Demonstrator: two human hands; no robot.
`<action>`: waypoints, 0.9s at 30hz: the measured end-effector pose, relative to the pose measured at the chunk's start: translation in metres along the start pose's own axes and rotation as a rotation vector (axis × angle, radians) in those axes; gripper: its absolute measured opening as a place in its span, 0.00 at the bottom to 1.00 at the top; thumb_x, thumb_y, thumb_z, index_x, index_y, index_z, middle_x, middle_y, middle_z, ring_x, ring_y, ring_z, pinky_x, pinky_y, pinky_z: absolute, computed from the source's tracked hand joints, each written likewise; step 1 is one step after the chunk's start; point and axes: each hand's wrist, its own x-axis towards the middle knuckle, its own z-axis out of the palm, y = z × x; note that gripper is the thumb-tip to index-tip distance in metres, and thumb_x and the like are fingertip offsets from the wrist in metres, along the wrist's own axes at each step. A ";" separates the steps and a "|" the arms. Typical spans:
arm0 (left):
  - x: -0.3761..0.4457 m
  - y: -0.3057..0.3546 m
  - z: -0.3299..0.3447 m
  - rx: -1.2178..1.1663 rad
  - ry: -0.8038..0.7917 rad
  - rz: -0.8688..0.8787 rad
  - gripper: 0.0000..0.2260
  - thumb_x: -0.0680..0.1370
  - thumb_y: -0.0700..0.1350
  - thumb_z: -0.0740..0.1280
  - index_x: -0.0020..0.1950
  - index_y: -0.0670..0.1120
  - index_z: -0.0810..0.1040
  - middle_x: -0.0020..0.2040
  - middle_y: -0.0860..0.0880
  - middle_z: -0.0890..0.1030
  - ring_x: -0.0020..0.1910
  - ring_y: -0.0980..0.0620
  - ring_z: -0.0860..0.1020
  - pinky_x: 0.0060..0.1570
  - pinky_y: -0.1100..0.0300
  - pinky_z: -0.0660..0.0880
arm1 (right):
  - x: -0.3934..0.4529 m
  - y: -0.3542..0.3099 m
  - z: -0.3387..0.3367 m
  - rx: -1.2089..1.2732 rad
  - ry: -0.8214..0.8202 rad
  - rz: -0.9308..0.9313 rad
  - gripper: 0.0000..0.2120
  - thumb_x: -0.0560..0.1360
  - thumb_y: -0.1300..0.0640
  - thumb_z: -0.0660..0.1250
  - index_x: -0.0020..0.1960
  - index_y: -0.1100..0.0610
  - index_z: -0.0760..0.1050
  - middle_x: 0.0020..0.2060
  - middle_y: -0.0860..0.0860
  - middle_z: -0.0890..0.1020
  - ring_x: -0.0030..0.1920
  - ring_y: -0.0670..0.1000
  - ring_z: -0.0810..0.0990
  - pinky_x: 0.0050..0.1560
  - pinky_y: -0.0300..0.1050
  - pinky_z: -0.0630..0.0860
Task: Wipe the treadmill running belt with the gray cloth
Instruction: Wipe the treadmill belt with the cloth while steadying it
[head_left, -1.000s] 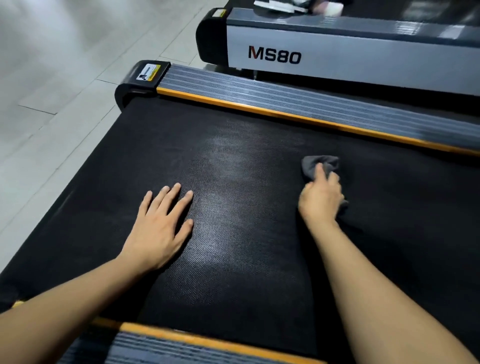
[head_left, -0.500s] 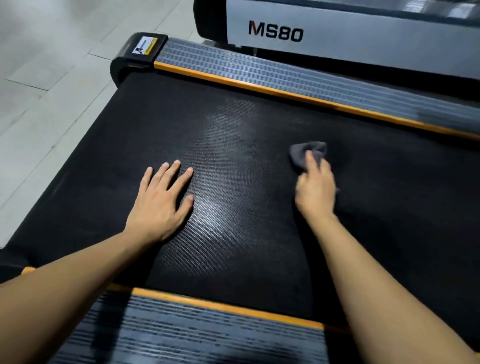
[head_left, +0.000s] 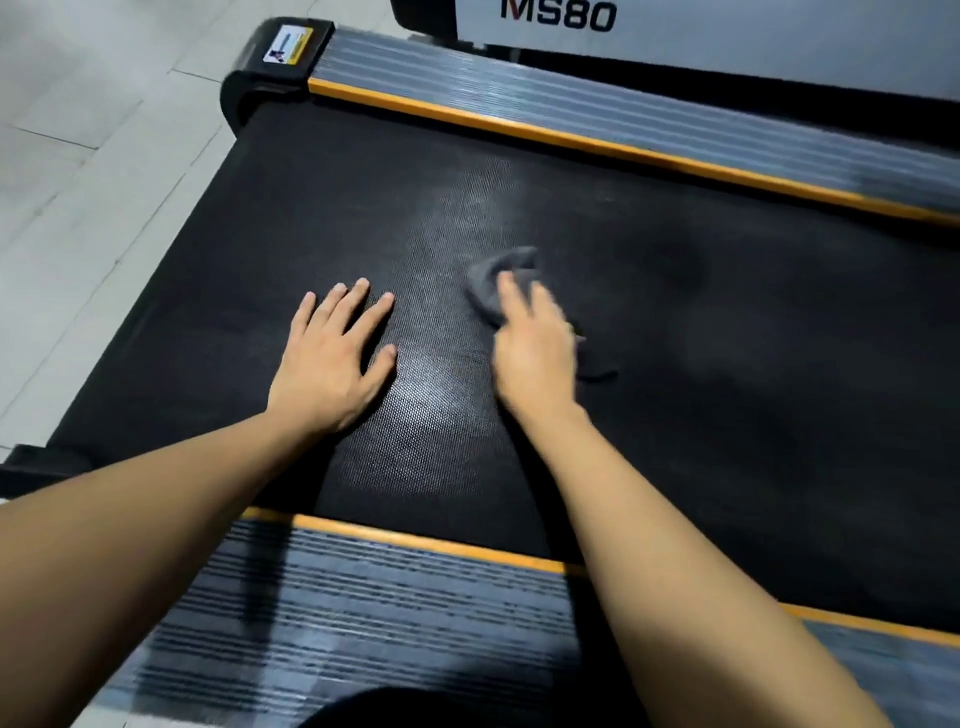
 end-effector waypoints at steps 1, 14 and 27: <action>-0.001 0.000 0.000 -0.001 0.005 -0.003 0.28 0.81 0.60 0.53 0.81 0.53 0.62 0.81 0.45 0.62 0.81 0.45 0.57 0.80 0.44 0.48 | -0.006 0.025 -0.007 -0.018 0.059 0.071 0.29 0.74 0.61 0.63 0.75 0.54 0.67 0.68 0.65 0.72 0.64 0.65 0.73 0.65 0.57 0.70; 0.002 0.002 0.001 -0.002 0.020 -0.014 0.27 0.81 0.54 0.51 0.80 0.52 0.63 0.81 0.44 0.63 0.80 0.43 0.59 0.80 0.44 0.49 | -0.056 -0.072 0.011 0.132 -0.001 -0.126 0.28 0.73 0.61 0.65 0.73 0.58 0.70 0.66 0.64 0.74 0.63 0.64 0.74 0.65 0.55 0.69; 0.001 0.002 0.002 -0.001 0.051 -0.009 0.26 0.81 0.54 0.53 0.79 0.51 0.65 0.80 0.43 0.64 0.79 0.42 0.60 0.79 0.43 0.50 | -0.058 0.072 -0.070 -0.171 -0.035 0.006 0.24 0.74 0.53 0.64 0.70 0.49 0.73 0.56 0.59 0.76 0.50 0.65 0.74 0.50 0.58 0.73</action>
